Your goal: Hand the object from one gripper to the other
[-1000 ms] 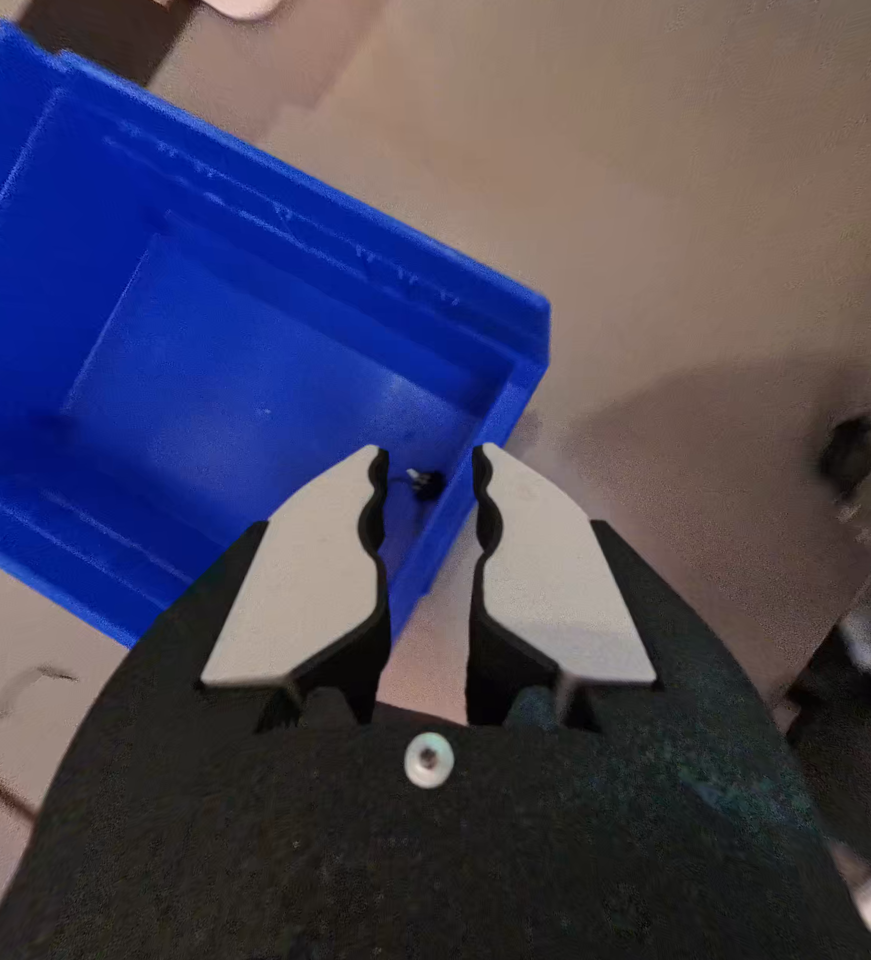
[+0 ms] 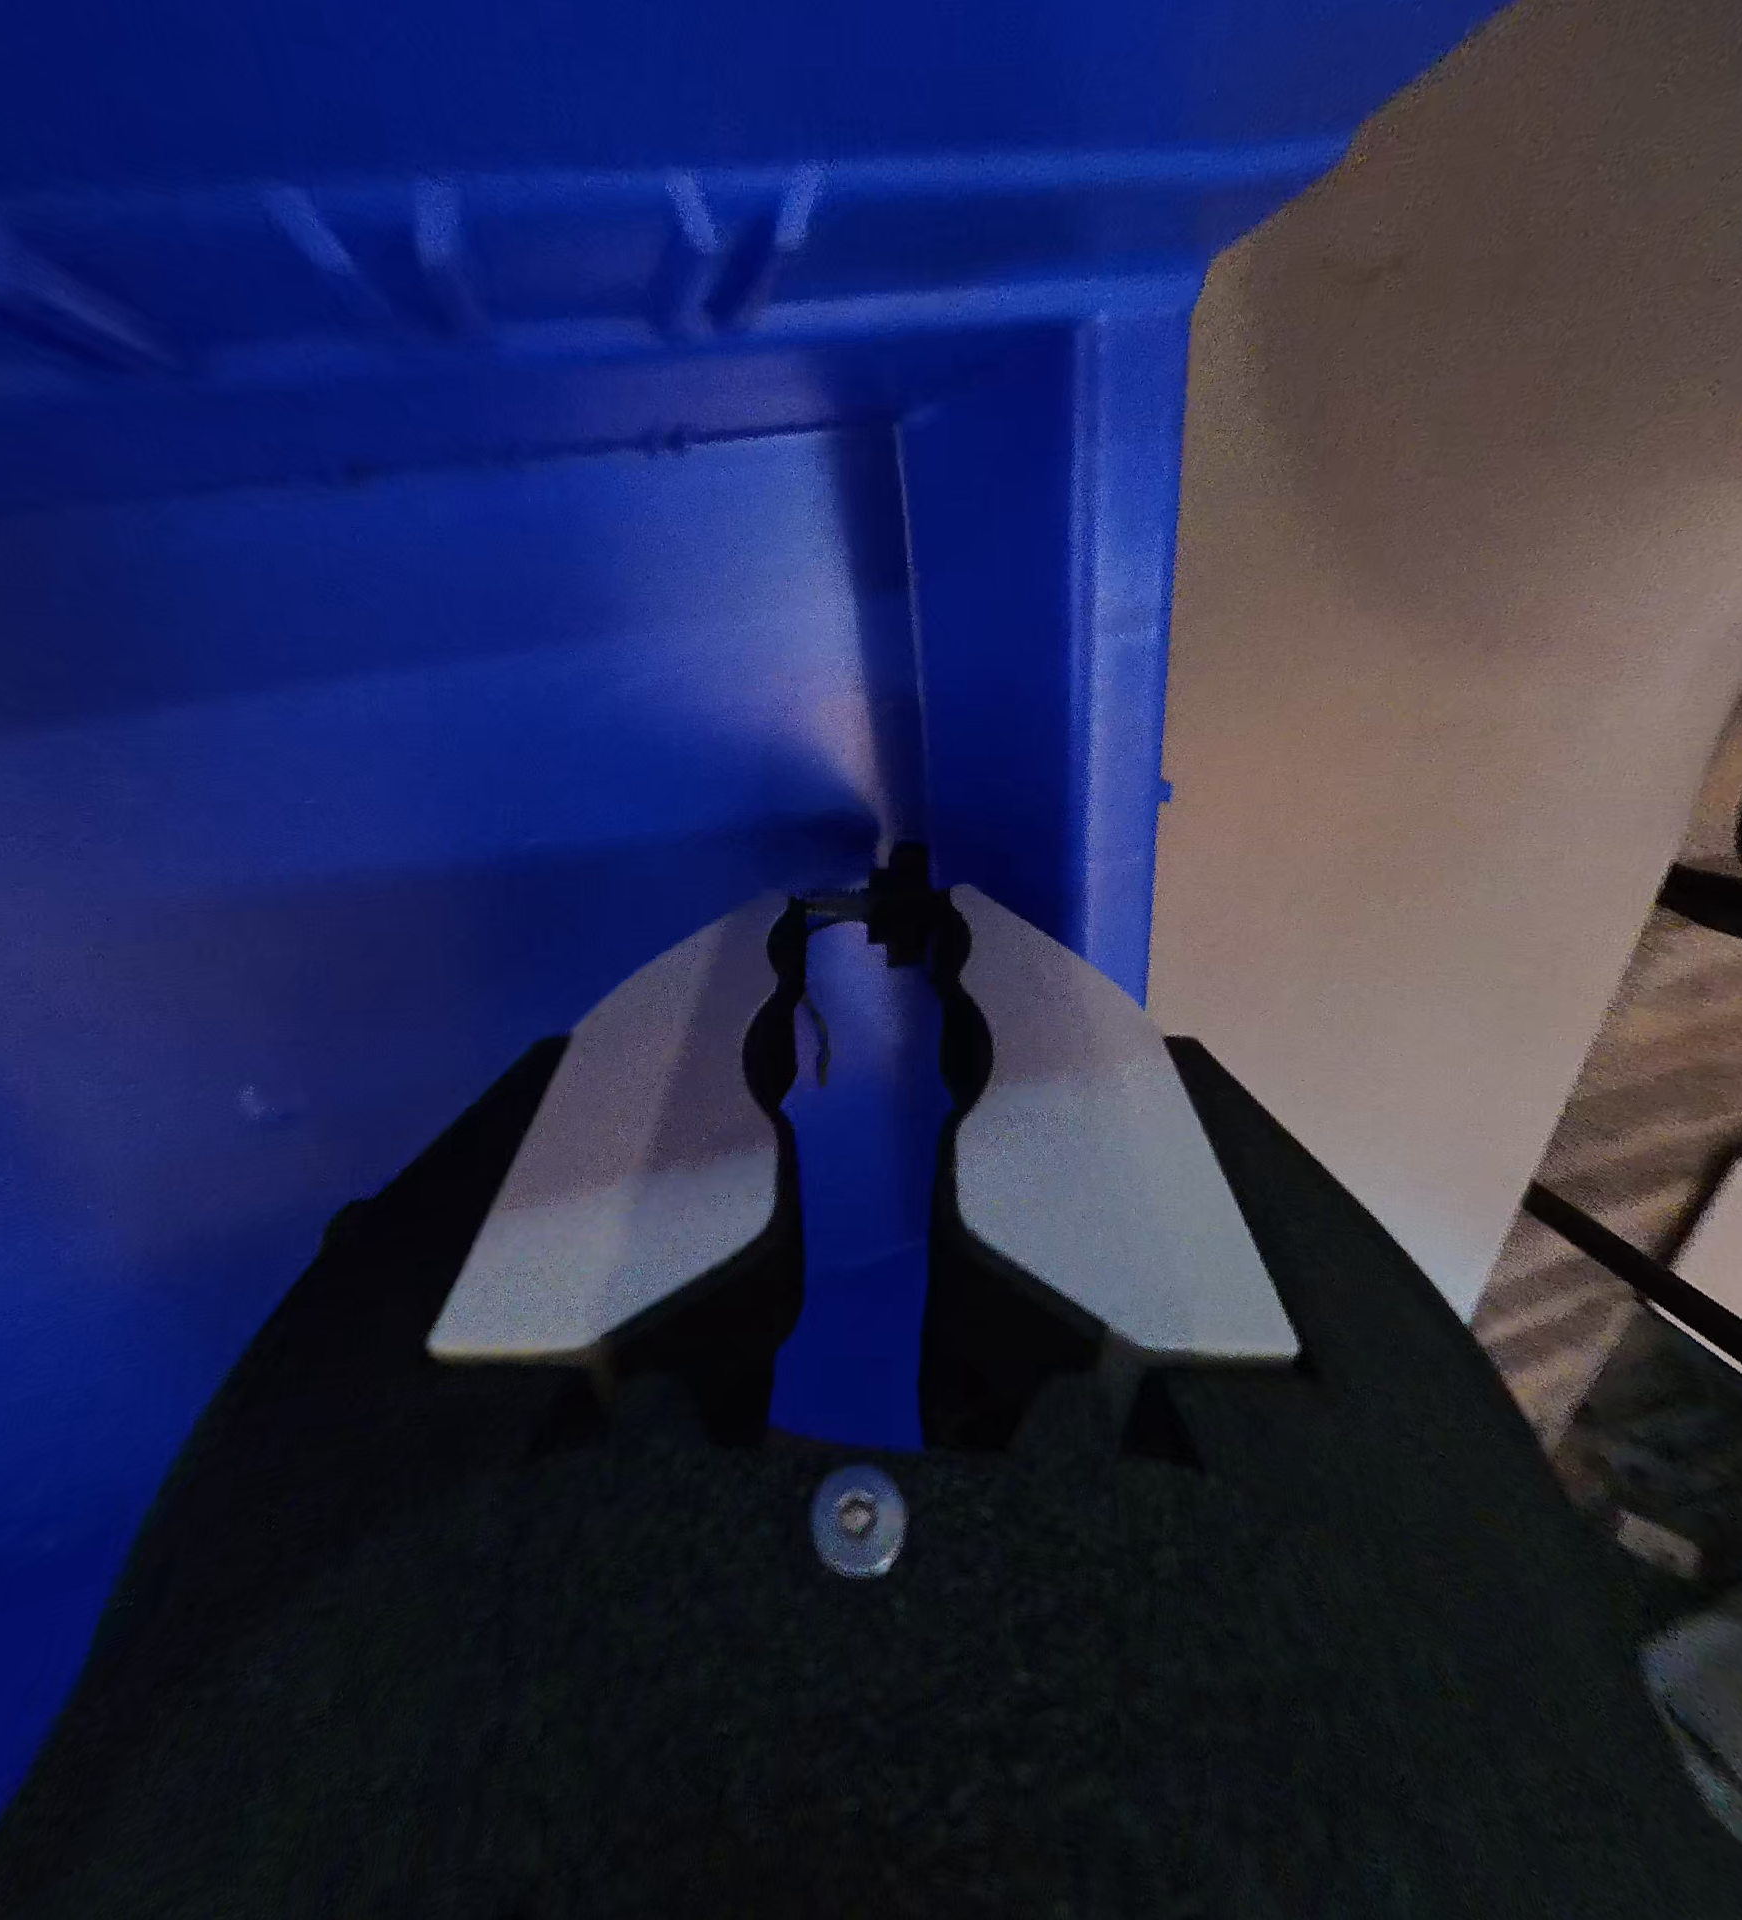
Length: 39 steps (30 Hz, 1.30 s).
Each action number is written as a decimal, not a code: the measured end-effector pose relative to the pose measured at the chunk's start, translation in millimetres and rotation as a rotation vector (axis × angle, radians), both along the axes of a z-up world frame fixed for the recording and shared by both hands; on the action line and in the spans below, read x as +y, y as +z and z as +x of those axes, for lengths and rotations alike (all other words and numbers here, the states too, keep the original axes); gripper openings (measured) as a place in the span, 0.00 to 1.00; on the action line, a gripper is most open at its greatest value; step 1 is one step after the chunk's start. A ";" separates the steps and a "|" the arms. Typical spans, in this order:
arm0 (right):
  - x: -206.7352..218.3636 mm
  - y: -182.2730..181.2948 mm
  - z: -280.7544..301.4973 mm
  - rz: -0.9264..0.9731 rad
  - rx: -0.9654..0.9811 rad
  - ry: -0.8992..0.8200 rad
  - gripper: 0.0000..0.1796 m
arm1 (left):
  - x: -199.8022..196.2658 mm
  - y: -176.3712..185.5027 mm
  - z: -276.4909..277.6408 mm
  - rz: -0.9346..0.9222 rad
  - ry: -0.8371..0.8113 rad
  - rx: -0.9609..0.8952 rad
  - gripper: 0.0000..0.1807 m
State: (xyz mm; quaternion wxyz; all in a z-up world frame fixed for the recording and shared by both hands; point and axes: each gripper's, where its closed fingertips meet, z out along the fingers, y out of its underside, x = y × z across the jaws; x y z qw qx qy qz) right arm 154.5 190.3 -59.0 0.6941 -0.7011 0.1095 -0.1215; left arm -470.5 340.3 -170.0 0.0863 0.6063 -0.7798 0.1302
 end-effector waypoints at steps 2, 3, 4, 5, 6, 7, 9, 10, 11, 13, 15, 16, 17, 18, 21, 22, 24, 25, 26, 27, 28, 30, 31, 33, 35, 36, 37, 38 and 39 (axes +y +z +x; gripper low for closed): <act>3.9 14.2 -17.3 0.005 -0.058 0.048 0.19 | 8.1 12.2 4.6 0.099 0.024 -0.047 0.12; 7.6 21.3 -31.1 0.001 -0.079 0.099 0.19 | 12.4 20.4 8.1 0.155 0.040 -0.084 0.12; 12.0 28.0 -47.5 -0.002 -0.094 0.165 0.19 | 17.3 29.5 12.1 0.216 0.063 -0.126 0.13; 16.3 34.0 -65.1 -0.005 -0.102 0.236 0.19 | 22.9 38.7 16.1 0.283 0.095 -0.166 0.13; 20.7 39.2 -84.1 -0.009 -0.102 0.314 0.19 | 27.4 47.6 19.3 0.345 0.124 -0.202 0.13; 25.0 43.4 -104.8 -0.009 -0.089 0.401 0.19 | 31.5 55.8 21.8 0.407 0.148 -0.234 0.13; 32.6 50.1 -149.5 0.007 -0.050 0.586 0.19 | 43.3 69.1 23.5 0.534 0.208 -0.261 0.13; 36.3 50.1 -174.0 0.002 -0.025 0.692 0.19 | 52.5 75.6 25.6 0.603 0.248 -0.277 0.13; 40.1 45.7 -200.5 -0.030 0.018 0.813 0.19 | 62.5 82.8 29.9 0.670 0.297 -0.307 0.13; 43.7 25.8 -254.3 -0.190 0.129 1.068 0.21 | 72.5 97.6 48.5 0.735 0.404 -0.409 0.13; 51.0 6.0 -291.5 -0.343 0.197 1.215 0.23 | 79.9 117.2 72.4 0.828 0.502 -0.521 0.13; 57.0 -1.4 -305.9 -0.396 0.190 1.262 0.23 | 79.6 125.8 84.5 0.879 0.518 -0.560 0.13; 65.2 -6.1 -318.2 -0.431 0.179 1.286 0.25 | 76.6 133.6 97.7 0.924 0.520 -0.599 0.12; 74.0 -7.9 -330.3 -0.447 0.173 1.305 0.26 | 70.5 140.0 112.1 0.951 0.513 -0.638 0.12; 97.9 -4.1 -362.4 -0.477 0.136 1.382 0.30 | 41.6 150.3 153.7 0.963 0.464 -0.727 0.12; 108.8 -1.8 -367.7 -0.485 0.151 1.376 0.32 | 31.5 152.6 165.0 0.971 0.443 -0.746 0.12; 126.2 2.6 -375.3 -0.498 0.176 1.376 0.39 | 11.1 155.7 184.8 0.992 0.388 -0.779 0.12; 132.9 3.7 -376.4 -0.499 0.184 1.378 0.40 | 1.8 156.8 193.4 1.004 0.367 -0.797 0.12; 137.9 3.7 -375.6 -0.507 0.200 1.371 0.40 | -7.0 156.4 201.1 1.008 0.352 -0.810 0.12; 139.2 4.2 -375.4 -0.506 0.226 1.378 0.41 | -15.1 153.9 207.9 1.007 0.342 -0.817 0.12; 137.3 3.8 -375.0 -0.497 0.260 1.393 0.41 | -21.7 150.6 213.2 1.012 0.337 -0.822 0.12; 132.0 -0.2 -371.0 -0.474 0.369 1.394 0.42 | -31.2 141.4 220.2 1.036 0.343 -0.833 0.12; 127.6 -1.5 -369.1 -0.451 0.448 1.397 0.41 | -36.1 134.8 223.6 1.046 0.343 -0.846 0.12; 120.4 -4.6 -363.9 -0.388 0.594 1.381 0.41 | -46.1 119.1 229.9 1.081 0.333 -0.890 0.12; 109.6 -11.2 -356.1 -0.335 0.621 1.402 0.41 | -59.2 99.8 236.6 1.088 0.304 -0.936 0.12; 105.6 -12.7 -351.1 -0.310 0.674 1.392 0.37 | -65.9 91.7 240.3 1.094 0.270 -0.952 0.12; 101.6 -13.4 -348.7 -0.289 0.711 1.402 0.37 | -70.3 86.7 242.7 1.119 0.232 -0.952 0.13; 94.3 -13.2 -349.0 -0.289 0.712 1.448 0.36 | -72.3 86.3 244.0 1.153 0.215 -0.956 0.13; 89.2 -13.4 -348.9 -0.298 0.694 1.482 0.33 | -75.7 86.6 246.2 1.155 0.210 -0.972 0.13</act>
